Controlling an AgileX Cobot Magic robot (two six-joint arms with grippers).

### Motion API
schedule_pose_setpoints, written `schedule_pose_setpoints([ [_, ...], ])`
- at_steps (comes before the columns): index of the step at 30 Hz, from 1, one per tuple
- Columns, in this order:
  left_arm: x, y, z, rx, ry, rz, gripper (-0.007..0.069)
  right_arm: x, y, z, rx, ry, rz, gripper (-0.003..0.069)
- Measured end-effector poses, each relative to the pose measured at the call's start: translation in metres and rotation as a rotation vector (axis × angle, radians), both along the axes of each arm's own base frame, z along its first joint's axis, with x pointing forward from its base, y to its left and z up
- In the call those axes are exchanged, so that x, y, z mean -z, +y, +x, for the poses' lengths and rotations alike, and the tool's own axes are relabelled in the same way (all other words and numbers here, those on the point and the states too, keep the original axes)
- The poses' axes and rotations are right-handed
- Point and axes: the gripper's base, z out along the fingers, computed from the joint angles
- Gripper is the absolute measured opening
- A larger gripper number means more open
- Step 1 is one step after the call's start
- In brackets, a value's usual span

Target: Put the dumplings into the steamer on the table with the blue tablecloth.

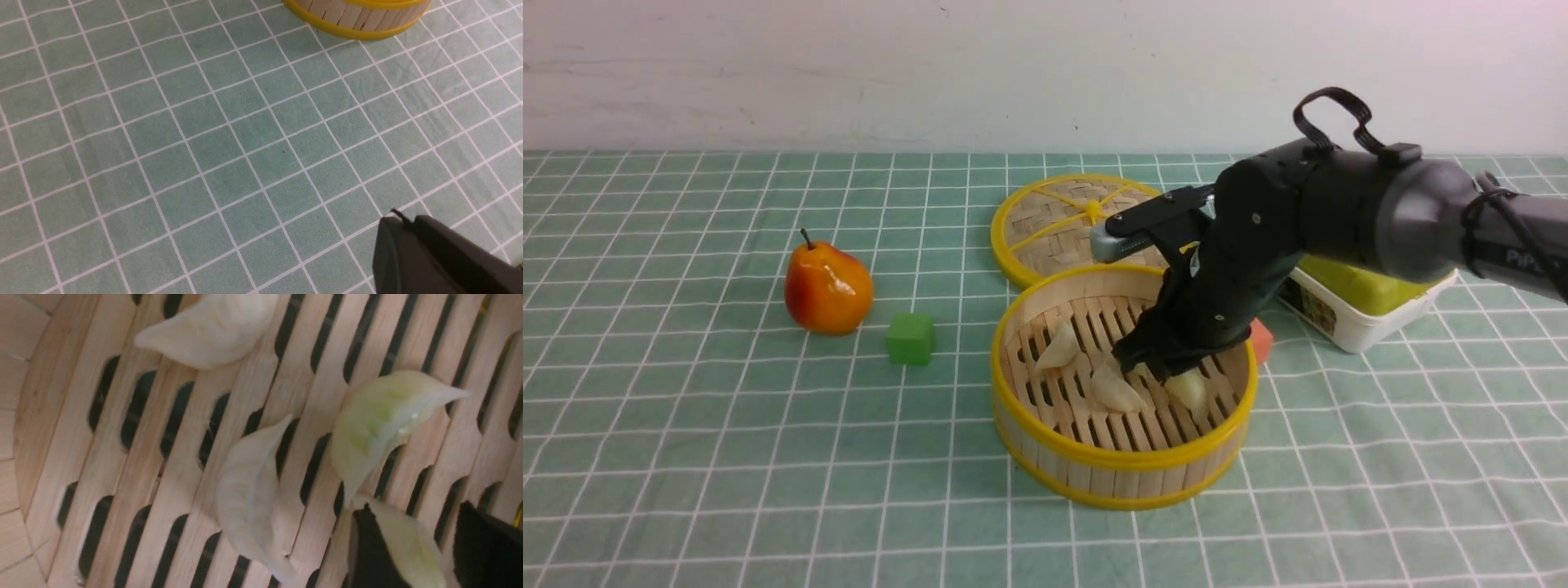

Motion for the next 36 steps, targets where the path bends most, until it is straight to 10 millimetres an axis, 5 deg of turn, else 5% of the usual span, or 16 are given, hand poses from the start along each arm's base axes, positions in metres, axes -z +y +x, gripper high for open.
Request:
schedule_pose_setpoints([
  [3,0.0,0.0,0.0,-0.002,-0.002,-0.006,0.0031,-0.007,-0.002,-0.005,0.014,0.029,-0.001,0.0405],
  [7,-0.001,-0.001,-0.001,-0.014,0.003,-0.037,0.0035,-0.056,-0.006,-0.027,0.019,0.028,0.085,0.042],
  [12,0.004,0.005,-0.01,-0.015,-0.101,-0.106,0.0035,-0.121,-0.014,-0.062,-0.033,-0.078,0.233,0.0333],
  [16,0.022,0.01,-0.02,-0.017,-0.22,-0.192,0.0035,-0.152,-0.028,-0.103,-0.085,-0.194,0.342,0.0224],
  [18,0.027,0.012,-0.023,-0.022,-0.257,-0.227,0.0036,-0.156,-0.032,-0.114,-0.087,-0.225,0.375,0.019],
  [26,0.056,0.013,-0.025,-0.065,-0.318,-0.355,0.004,-0.164,-0.081,-0.211,-0.15,-0.556,0.495,0.0054],
  [36,0.066,0.013,-0.024,-0.069,-0.263,-0.325,0.0047,-0.157,-0.113,-0.269,-0.131,-0.733,0.575,0.0049],
])
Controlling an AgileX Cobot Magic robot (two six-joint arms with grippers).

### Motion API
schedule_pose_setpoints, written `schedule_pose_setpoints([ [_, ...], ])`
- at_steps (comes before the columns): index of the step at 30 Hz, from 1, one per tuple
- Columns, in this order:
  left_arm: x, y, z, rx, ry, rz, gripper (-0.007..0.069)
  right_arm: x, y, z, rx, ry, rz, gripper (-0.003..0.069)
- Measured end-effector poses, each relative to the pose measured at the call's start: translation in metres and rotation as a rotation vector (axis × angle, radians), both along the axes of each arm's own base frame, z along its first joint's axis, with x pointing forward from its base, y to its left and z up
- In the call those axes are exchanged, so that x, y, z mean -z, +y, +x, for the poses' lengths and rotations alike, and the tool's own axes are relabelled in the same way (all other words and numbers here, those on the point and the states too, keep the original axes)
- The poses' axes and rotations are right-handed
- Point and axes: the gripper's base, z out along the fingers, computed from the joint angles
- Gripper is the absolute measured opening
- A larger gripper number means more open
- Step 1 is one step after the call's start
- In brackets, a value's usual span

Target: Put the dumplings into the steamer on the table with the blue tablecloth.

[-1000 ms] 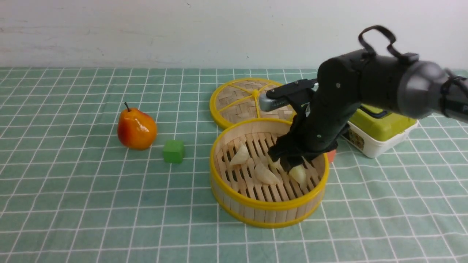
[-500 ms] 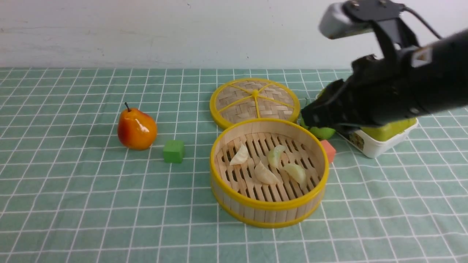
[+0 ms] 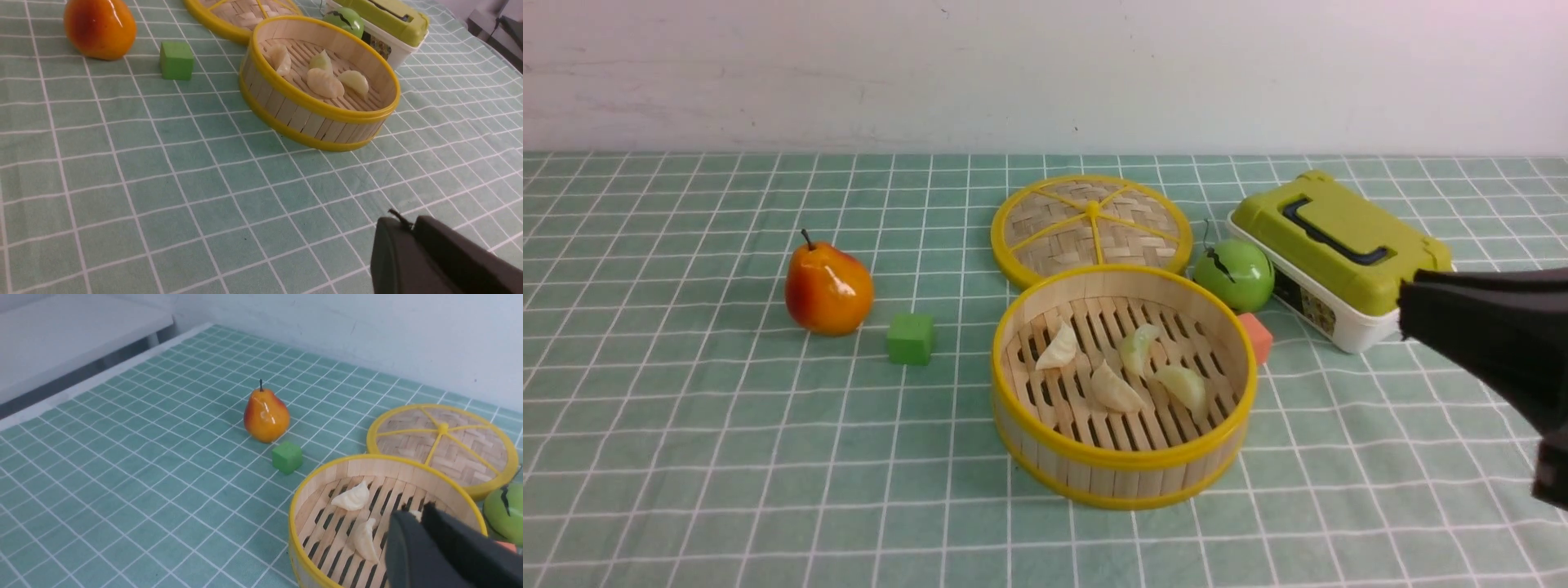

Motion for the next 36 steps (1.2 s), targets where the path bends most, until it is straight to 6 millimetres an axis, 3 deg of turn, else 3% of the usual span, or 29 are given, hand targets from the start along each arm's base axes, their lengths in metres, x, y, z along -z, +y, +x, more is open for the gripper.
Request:
schedule_pose_setpoints([
  [18,0.0,0.0,0.0,0.0,0.002,0.001,0.0066,-0.003,-0.004,-0.008,-0.003,-0.025,0.015,0.0055],
  [25,0.0,0.0,0.0,0.0,0.001,0.002,0.0067,-0.004,-0.012,-0.018,0.013,-0.112,-0.058,-0.0021],
  [29,0.0,0.0,0.0,0.0,0.001,0.002,0.007,0.02,-0.021,-0.026,0.061,-0.125,-0.069,-0.0022],
  [31,0.0,0.0,0.0,0.0,0.001,0.002,0.0071,0.046,-0.035,-0.038,0.138,-0.143,-0.053,-0.0022],
  [32,0.0,0.0,0.0,0.0,0.001,0.002,0.0071,0.049,-0.035,-0.038,0.143,-0.132,-0.057,-0.0022],
  [34,0.0,0.0,0.0,0.0,0.001,0.002,0.0074,0.082,-0.052,-0.052,0.265,-0.15,-0.041,-0.0022],
  [36,0.0,0.0,0.0,0.0,0.001,0.002,0.0075,0.096,-0.056,-0.055,0.302,-0.132,-0.038,-0.0022],
])
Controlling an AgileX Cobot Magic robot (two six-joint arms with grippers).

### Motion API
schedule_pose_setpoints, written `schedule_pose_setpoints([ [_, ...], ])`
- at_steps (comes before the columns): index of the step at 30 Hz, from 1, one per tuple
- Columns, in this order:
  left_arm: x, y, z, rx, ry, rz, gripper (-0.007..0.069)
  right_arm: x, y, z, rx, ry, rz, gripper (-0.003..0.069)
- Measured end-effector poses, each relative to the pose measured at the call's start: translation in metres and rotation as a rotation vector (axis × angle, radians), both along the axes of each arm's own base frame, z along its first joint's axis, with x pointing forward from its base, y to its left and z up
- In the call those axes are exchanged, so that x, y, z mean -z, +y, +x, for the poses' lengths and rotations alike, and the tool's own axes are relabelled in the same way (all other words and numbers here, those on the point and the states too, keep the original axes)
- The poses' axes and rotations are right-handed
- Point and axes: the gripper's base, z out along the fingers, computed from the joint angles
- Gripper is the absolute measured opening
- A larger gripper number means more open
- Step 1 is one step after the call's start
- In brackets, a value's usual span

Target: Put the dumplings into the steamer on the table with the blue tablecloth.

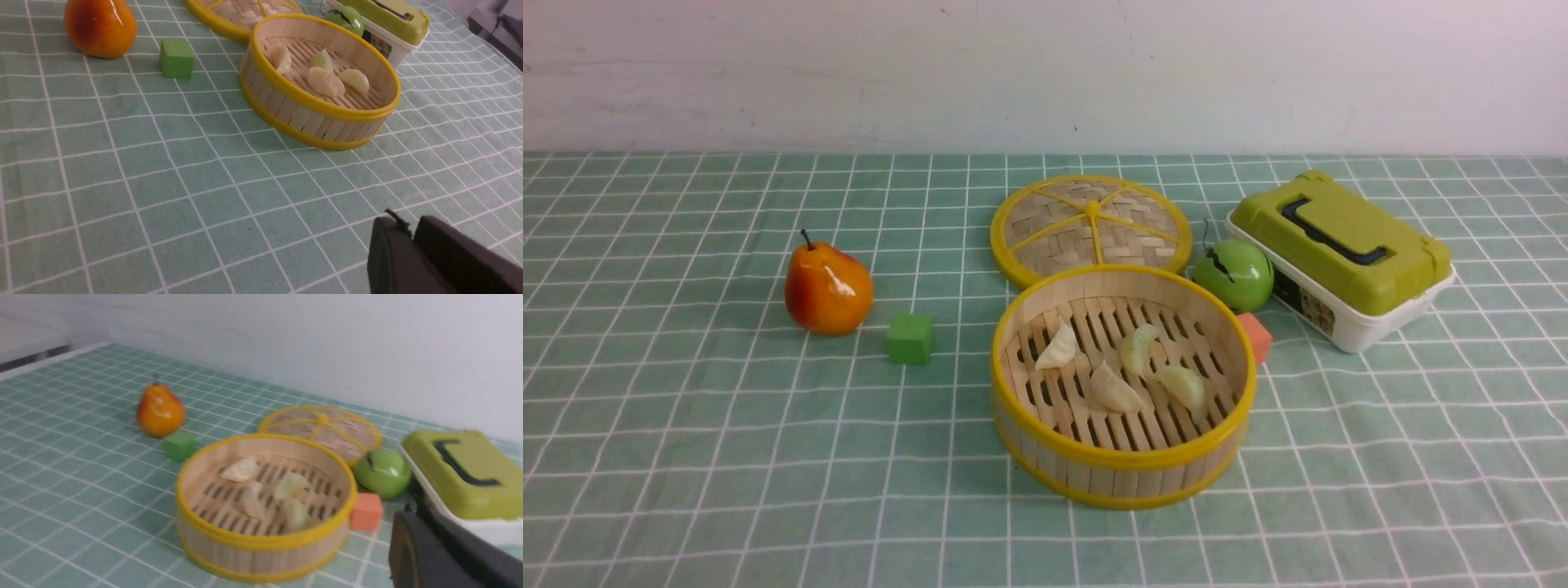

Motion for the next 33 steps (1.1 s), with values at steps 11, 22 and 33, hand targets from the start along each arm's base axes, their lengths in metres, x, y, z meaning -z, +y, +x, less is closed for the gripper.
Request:
schedule_pose_setpoints([
  [11,0.0,0.0,0.0,0.0,0.002,0.0,0.0089,0.093,-0.027,-0.015,0.373,0.154,0.068,-0.0022],
  [22,0.0,0.0,0.0,0.0,0.002,0.0,0.0096,0.096,-0.029,-0.016,0.416,0.206,0.044,-0.0022],
  [33,0.001,0.0,0.0,0.0,0.003,0.002,0.0102,0.096,-0.029,-0.016,0.416,0.206,0.044,-0.002],
])
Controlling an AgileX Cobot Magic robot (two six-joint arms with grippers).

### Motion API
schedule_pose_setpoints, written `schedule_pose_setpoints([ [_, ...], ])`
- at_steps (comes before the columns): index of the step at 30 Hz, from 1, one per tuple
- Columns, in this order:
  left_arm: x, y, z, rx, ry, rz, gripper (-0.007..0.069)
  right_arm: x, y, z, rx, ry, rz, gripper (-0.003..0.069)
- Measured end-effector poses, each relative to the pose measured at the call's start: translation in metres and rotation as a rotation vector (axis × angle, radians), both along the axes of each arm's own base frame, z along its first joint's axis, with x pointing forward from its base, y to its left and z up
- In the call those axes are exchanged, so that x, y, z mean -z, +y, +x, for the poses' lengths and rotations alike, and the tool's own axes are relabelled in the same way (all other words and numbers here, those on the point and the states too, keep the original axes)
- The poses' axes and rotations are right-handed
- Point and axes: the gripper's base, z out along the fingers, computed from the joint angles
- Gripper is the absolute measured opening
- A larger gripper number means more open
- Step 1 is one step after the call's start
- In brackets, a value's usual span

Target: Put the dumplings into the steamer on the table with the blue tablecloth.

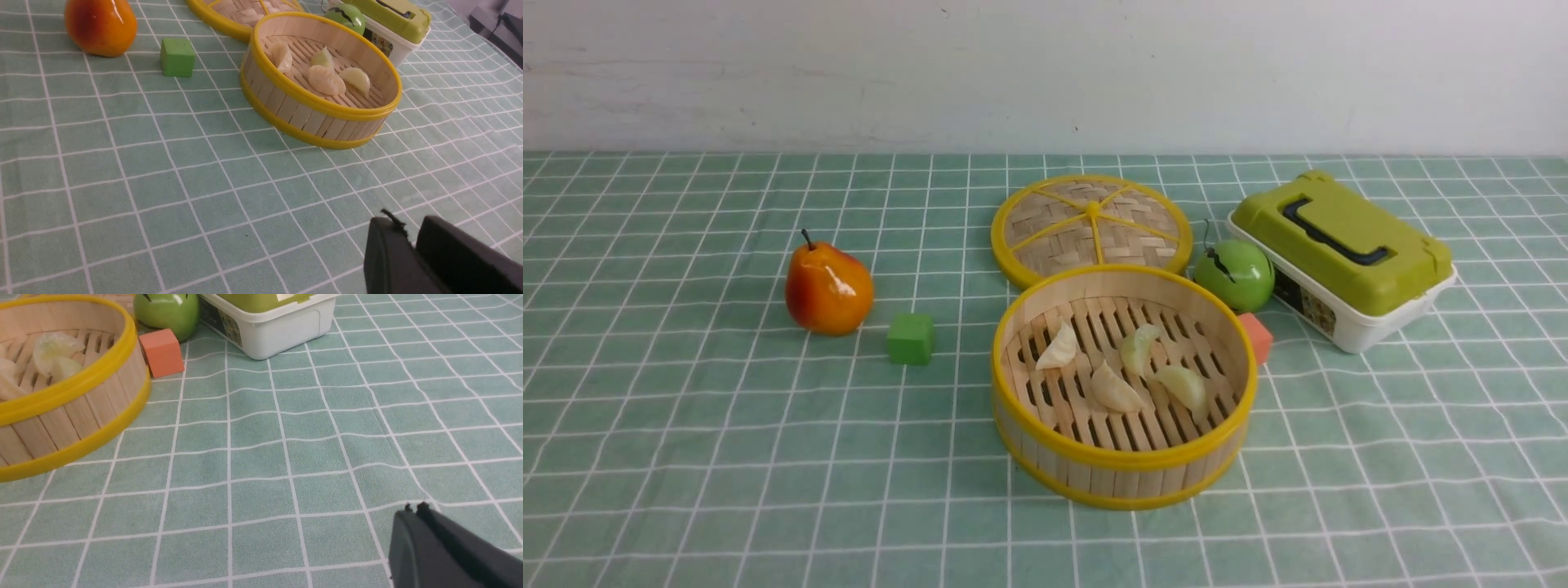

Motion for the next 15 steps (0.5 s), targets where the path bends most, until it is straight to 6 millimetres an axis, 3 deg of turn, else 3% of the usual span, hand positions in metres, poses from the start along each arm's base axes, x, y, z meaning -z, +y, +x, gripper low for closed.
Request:
schedule_pose_setpoints([
  [15,0.0,0.0,0.0,0.0,0.0,0.0,0.0116,0.0,0.0,0.0,0.0,0.0,0.0,-0.0011],
])
